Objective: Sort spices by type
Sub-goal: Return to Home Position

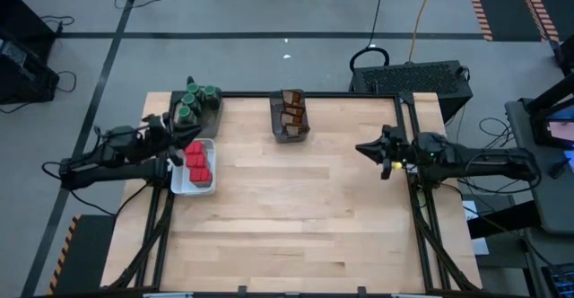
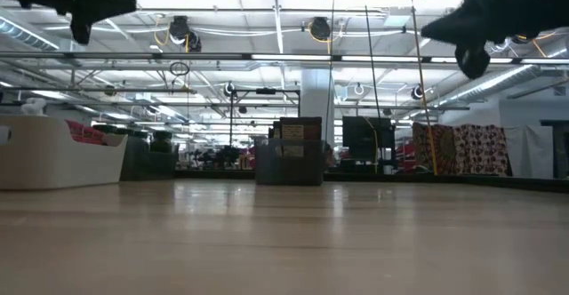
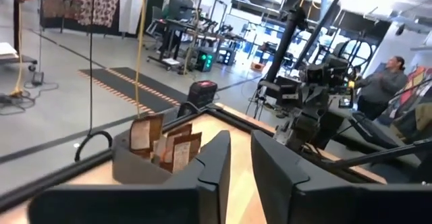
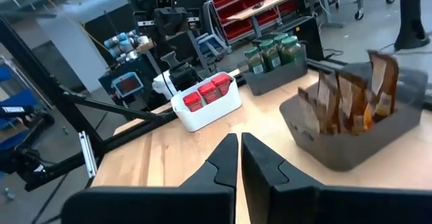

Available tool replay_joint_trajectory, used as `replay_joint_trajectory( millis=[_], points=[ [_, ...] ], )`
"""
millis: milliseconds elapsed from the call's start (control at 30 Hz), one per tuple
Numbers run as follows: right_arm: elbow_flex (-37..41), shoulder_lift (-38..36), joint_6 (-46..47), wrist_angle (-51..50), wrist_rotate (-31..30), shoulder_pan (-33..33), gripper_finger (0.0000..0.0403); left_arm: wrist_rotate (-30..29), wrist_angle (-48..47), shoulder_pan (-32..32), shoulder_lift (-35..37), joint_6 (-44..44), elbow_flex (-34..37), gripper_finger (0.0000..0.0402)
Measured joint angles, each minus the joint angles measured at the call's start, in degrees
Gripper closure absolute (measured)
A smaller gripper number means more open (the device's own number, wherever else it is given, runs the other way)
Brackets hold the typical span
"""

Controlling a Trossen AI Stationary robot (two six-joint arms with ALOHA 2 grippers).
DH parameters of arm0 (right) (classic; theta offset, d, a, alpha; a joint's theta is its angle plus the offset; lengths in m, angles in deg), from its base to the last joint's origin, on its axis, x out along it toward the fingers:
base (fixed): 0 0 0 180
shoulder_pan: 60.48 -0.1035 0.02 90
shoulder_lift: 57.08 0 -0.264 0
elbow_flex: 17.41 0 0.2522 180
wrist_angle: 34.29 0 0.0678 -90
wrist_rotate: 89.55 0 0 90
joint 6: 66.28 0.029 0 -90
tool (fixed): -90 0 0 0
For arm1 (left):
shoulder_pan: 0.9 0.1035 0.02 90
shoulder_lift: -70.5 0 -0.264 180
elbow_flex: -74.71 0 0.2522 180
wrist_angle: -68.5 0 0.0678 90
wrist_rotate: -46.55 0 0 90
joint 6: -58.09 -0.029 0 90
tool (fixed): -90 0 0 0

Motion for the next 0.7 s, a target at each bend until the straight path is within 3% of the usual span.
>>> replay_joint_trajectory(
  millis=[300, 700],
  points=[
    [8.6, 0.0, 1.7, 11.2, 0.0, 0.0, 0.0403, 0.7, 0.0, 0.0, 4.4, 4.0, 7.8, 0.0369],
    [12.6, 0.0, 3.5, 17.5, -4.5, 0.0, 0.0403, 9.7, 13.3, 0.0, 4.4, 5.5, 20.6, 0.0395]
  ],
)
